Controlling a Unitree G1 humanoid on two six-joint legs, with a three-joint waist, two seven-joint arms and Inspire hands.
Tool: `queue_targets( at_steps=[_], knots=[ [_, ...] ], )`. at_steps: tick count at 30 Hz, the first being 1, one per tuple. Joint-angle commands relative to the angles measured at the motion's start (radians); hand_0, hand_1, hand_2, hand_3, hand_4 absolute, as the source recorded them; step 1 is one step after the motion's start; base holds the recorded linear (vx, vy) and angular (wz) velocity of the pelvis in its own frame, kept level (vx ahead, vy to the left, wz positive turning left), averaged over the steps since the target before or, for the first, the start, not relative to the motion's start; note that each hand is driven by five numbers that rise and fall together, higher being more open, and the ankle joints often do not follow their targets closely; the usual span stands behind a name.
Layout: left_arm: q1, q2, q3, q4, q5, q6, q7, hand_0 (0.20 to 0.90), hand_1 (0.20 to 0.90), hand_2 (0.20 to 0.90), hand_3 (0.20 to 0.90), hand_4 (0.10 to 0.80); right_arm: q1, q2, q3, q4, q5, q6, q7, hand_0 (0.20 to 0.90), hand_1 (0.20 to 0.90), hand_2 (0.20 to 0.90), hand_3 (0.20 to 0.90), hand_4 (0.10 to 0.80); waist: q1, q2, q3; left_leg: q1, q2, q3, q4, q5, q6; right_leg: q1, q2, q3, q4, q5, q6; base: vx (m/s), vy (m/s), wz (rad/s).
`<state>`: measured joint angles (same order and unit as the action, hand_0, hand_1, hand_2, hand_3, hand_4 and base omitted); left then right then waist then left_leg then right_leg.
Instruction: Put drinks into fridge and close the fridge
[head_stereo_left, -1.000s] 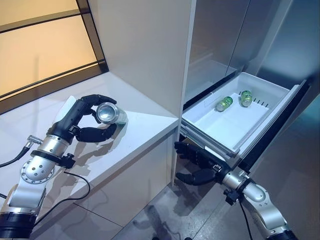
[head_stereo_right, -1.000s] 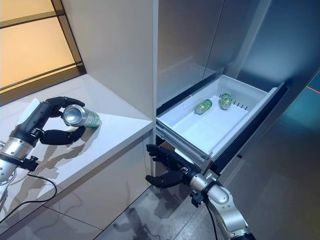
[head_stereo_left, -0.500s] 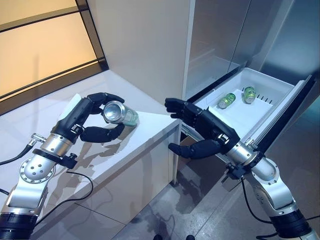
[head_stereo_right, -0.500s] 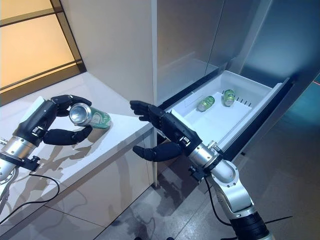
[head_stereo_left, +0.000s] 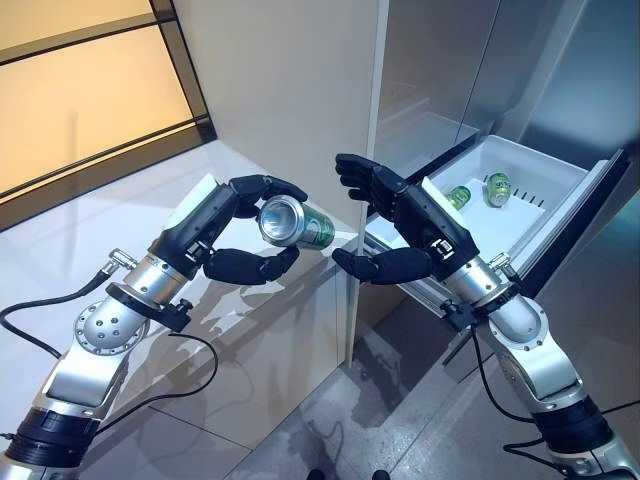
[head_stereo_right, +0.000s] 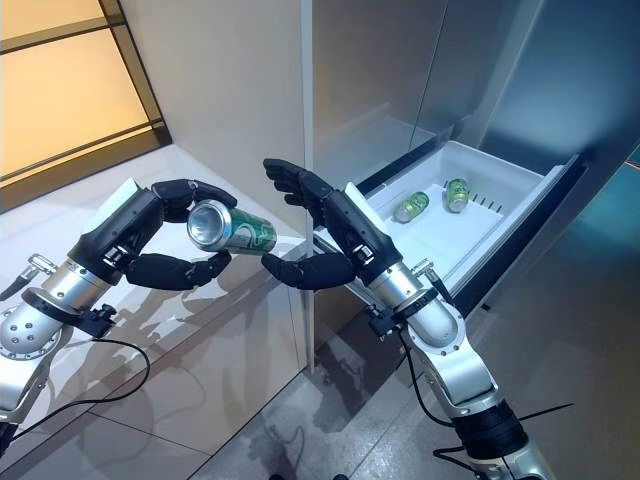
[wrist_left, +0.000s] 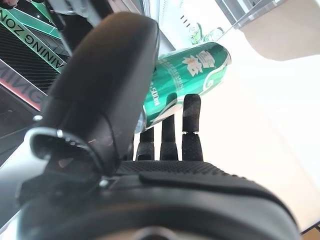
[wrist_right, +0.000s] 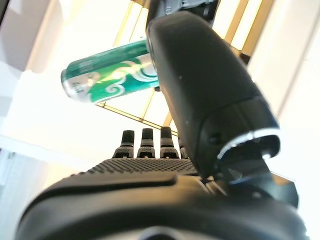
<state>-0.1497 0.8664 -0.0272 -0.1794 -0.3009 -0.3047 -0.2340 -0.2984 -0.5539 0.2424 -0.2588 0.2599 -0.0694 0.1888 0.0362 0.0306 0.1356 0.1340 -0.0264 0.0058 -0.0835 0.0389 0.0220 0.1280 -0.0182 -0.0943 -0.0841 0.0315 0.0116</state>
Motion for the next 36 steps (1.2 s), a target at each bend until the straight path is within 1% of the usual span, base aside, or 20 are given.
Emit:
queue_targets(
  at_steps=[1, 6, 12, 17, 24, 27, 36],
  knots=[
    [-0.247, -0.018, 0.060, -0.064, -0.113, -0.091, 0.058, 0.300, 0.300, 0.300, 0.200, 0.100, -0.171, -0.036, 0.023, 0.004, -0.072, -0.017, -0.068, 0.900, 0.900, 0.900, 0.900, 0.800, 0.014, -0.008, -0.087, 0.010, -0.044, -0.005, 0.012, -0.075, 0.013, -0.014, 0.010, -0.007, 0.087, -0.088, 0.044, 0.000, 0.000, 0.00],
    [-0.277, -0.008, 0.035, -0.071, -0.107, -0.085, 0.051, 0.300, 0.300, 0.300, 0.200, 0.100, -0.215, -0.072, 0.061, 0.028, -0.115, 0.046, -0.043, 0.900, 0.900, 0.900, 0.900, 0.800, 0.018, -0.013, -0.088, 0.009, -0.045, -0.008, 0.011, -0.074, 0.010, -0.012, 0.010, -0.009, 0.087, -0.087, 0.044, 0.001, -0.002, 0.01],
    [-0.301, -0.005, 0.016, -0.074, -0.131, -0.076, 0.032, 0.300, 0.300, 0.300, 0.200, 0.100, -0.253, -0.096, 0.086, 0.038, -0.151, 0.061, -0.043, 0.900, 0.900, 0.900, 0.900, 0.800, 0.021, -0.018, -0.088, 0.010, -0.046, -0.014, 0.011, -0.074, 0.009, -0.011, 0.011, -0.009, 0.087, -0.087, 0.043, 0.000, -0.005, 0.03],
    [-0.313, -0.023, -0.015, -0.078, -0.166, -0.056, -0.007, 0.300, 0.300, 0.300, 0.200, 0.100, -0.287, -0.083, 0.110, 0.048, -0.149, 0.064, -0.099, 0.900, 0.900, 0.900, 0.900, 0.800, 0.025, -0.017, -0.084, 0.012, -0.047, -0.017, 0.013, -0.075, 0.010, -0.008, 0.011, -0.009, 0.090, -0.087, 0.043, 0.000, 0.000, 0.00],
    [-0.315, -0.049, -0.048, -0.079, -0.178, -0.037, -0.032, 0.300, 0.300, 0.300, 0.200, 0.100, -0.283, -0.057, 0.103, 0.075, -0.145, 0.057, -0.187, 0.900, 0.900, 0.900, 0.900, 0.800, 0.022, -0.014, -0.084, 0.015, -0.050, -0.017, 0.015, -0.078, 0.013, -0.008, 0.010, -0.007, 0.090, -0.086, 0.047, 0.000, 0.000, 0.00],
    [-0.314, -0.051, -0.052, -0.084, -0.182, -0.036, -0.033, 0.300, 0.300, 0.300, 0.200, 0.100, -0.275, -0.051, 0.101, 0.081, -0.138, 0.054, -0.183, 0.900, 0.900, 0.900, 0.900, 0.800, 0.020, -0.013, -0.084, 0.016, -0.050, -0.015, 0.014, -0.079, 0.014, -0.008, 0.010, -0.005, 0.091, -0.086, 0.048, 0.000, 0.000, 0.00],
    [-0.346, -0.046, -0.070, -0.093, -0.219, -0.048, -0.029, 0.300, 0.300, 0.300, 0.200, 0.100, -0.276, -0.056, 0.150, 0.116, -0.165, 0.116, -0.115, 0.900, 0.900, 0.900, 0.900, 0.800, 0.019, -0.013, -0.090, 0.014, -0.050, -0.012, 0.013, -0.076, 0.012, -0.010, 0.009, -0.006, 0.090, -0.085, 0.048, 0.000, 0.000, 0.00]
  ],
)
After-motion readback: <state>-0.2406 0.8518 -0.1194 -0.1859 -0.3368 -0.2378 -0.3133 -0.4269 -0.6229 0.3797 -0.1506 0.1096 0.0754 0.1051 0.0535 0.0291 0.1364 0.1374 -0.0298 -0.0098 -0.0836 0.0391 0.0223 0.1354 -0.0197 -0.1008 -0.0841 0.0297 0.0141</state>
